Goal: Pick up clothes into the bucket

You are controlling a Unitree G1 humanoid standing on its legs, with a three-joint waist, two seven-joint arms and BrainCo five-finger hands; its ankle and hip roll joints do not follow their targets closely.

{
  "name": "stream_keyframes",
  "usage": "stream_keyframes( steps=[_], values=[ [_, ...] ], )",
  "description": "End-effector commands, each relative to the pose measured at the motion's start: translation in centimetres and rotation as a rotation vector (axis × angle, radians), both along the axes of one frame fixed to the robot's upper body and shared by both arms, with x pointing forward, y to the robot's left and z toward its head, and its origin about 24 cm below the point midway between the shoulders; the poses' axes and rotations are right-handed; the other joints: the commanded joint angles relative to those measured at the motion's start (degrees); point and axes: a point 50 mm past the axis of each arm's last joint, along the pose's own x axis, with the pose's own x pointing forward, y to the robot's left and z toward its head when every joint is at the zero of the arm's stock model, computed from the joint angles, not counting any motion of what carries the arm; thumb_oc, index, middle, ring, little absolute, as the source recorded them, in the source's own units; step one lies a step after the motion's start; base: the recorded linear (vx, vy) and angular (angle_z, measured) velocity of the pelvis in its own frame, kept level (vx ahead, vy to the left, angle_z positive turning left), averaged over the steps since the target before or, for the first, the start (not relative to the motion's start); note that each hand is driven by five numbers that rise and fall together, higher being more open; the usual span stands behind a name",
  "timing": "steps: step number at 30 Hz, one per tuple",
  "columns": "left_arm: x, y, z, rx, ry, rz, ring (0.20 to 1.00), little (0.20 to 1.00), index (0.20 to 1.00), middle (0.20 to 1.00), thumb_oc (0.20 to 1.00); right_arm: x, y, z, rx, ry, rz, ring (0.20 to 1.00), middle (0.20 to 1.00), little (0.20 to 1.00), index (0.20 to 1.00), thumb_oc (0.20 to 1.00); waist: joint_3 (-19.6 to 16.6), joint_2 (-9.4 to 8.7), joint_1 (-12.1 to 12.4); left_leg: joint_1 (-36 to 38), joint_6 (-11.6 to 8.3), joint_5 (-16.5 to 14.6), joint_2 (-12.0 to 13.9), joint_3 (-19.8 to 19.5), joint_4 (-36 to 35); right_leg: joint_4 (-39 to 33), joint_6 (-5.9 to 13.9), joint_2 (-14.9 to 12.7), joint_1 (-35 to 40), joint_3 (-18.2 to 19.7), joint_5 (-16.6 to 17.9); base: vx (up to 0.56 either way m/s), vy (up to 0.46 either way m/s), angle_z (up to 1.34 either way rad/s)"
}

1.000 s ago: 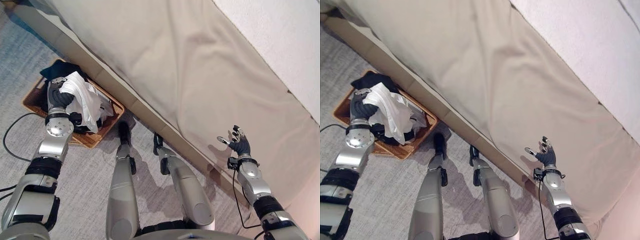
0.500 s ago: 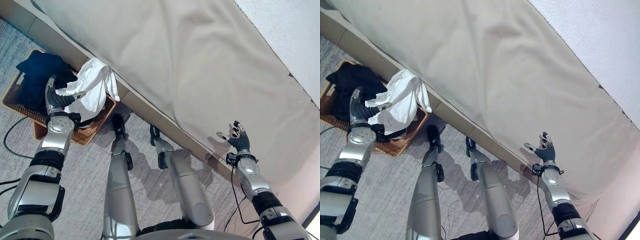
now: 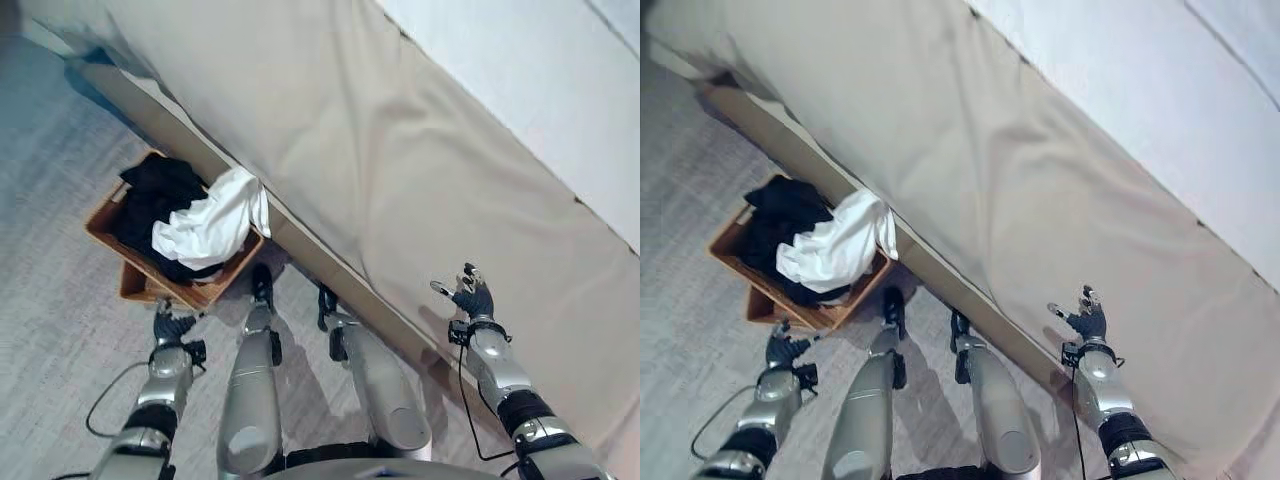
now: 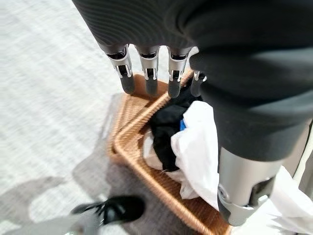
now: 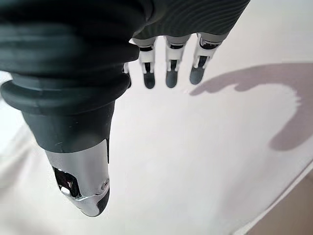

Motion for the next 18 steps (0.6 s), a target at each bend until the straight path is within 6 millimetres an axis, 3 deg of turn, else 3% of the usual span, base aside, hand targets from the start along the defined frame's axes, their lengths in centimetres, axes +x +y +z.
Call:
stream_keyframes(
  steps=[1,10,17,18],
  values=[
    [0.1,-2.0,-0.6,-0.074,-0.032,-0.089,1.000,1.000,1.000,1.000,1.000,-2.3,-2.7,-1.0,-0.037,0.064,-0.030,1.000,1.000,1.000,1.000,1.000,-3.3,2.63,-1.2,1.1,-0.60,-7.3,-0.6,-1.8,7.9,-13.4,5.80,-5.9,4.3,-2.2,10.6,0.11,-0.035,0.10],
    [-4.4,-4.3,-4.4,-0.212,0.124,-0.133,1.000,1.000,1.000,1.000,1.000,-7.7,-2.7,-6.2,-0.076,0.380,0.056,1.000,1.000,1.000,1.000,1.000,-11.1,6.46,-0.8,12.4,-1.04,-5.2,-0.8,-2.2,0.4,-14.5,5.04,-5.0,14.2,-4.4,7.1,0.09,-0.064,0.13],
    [-7.7,-4.1,-6.2,-0.301,0.199,-0.007,1.000,1.000,1.000,1.000,1.000,-10.8,-2.5,-8.3,-0.041,0.525,0.068,1.000,1.000,1.000,1.000,1.000,-16.5,6.71,-0.8,18.4,-1.29,-6.0,0.1,-1.4,-1.0,-15.0,4.66,-4.5,20.1,-5.0,5.3,0.08,-0.047,0.09],
    [-8.7,-4.3,-6.8,-0.313,0.239,0.000,1.000,1.000,1.000,1.000,1.000,-11.9,-2.4,-9.0,-0.032,0.577,0.074,1.000,1.000,1.000,1.000,1.000,-17.7,6.47,-0.8,19.8,-1.29,-6.4,0.3,-1.0,-0.8,-15.5,4.69,-4.3,21.7,-4.9,5.0,0.08,-0.028,-0.01]
  ],
)
